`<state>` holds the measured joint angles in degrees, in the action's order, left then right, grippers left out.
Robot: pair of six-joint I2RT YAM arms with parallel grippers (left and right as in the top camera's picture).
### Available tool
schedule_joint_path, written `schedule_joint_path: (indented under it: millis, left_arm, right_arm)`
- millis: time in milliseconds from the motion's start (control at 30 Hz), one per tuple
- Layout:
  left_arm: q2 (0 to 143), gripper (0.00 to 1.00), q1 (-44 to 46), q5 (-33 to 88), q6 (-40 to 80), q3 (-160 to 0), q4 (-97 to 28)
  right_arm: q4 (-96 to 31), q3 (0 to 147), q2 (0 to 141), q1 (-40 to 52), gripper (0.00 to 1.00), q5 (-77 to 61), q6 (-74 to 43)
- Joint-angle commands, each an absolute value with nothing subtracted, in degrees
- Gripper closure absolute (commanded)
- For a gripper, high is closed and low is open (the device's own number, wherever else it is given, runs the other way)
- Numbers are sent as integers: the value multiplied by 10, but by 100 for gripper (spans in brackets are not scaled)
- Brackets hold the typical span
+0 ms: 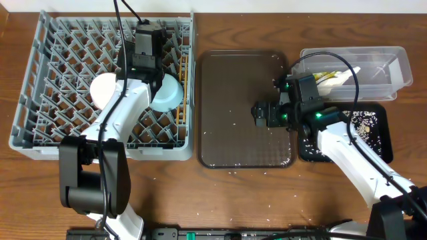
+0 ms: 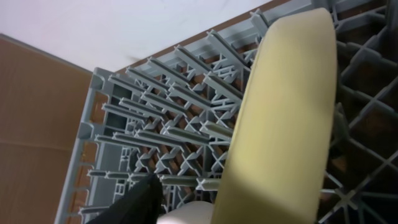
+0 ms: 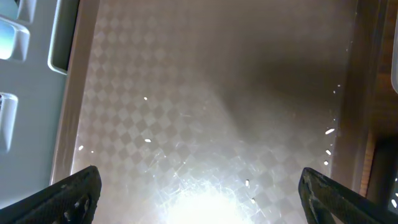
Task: Sort waste into correct bins and load items into the dishwasher
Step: 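Stand the yellow plate upright in the dish rack with the left gripper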
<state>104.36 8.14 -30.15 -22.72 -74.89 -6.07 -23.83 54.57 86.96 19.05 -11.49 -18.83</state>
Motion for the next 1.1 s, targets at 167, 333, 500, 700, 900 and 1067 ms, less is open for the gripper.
schedule_joint_path:
  millis: [167, 333, 500, 700, 900, 1067]
  left_arm:
    - [1003, 68, 86, -324, -207, -752, -59]
    - [955, 25, 89, -323, -185, -752, -73]
    - [915, 24, 92, -319, -136, -752, -107]
    - [841, 61, 108, -260, -41, -752, -199]
    - [739, 51, 116, -82, 68, -752, -329]
    - [617, 36, 116, 55, 76, -752, -417]
  right_arm:
    - [-243, 546, 870, 196, 1, -110, -193]
    - [-244, 546, 870, 196, 1, -110, -193]
    - [-249, 546, 870, 196, 1, -110, -193]
    - [-256, 547, 869, 194, 1, -110, -192]
    - [-256, 547, 817, 193, 1, -110, -173]
    - [-255, 547, 682, 193, 1, -110, -166]
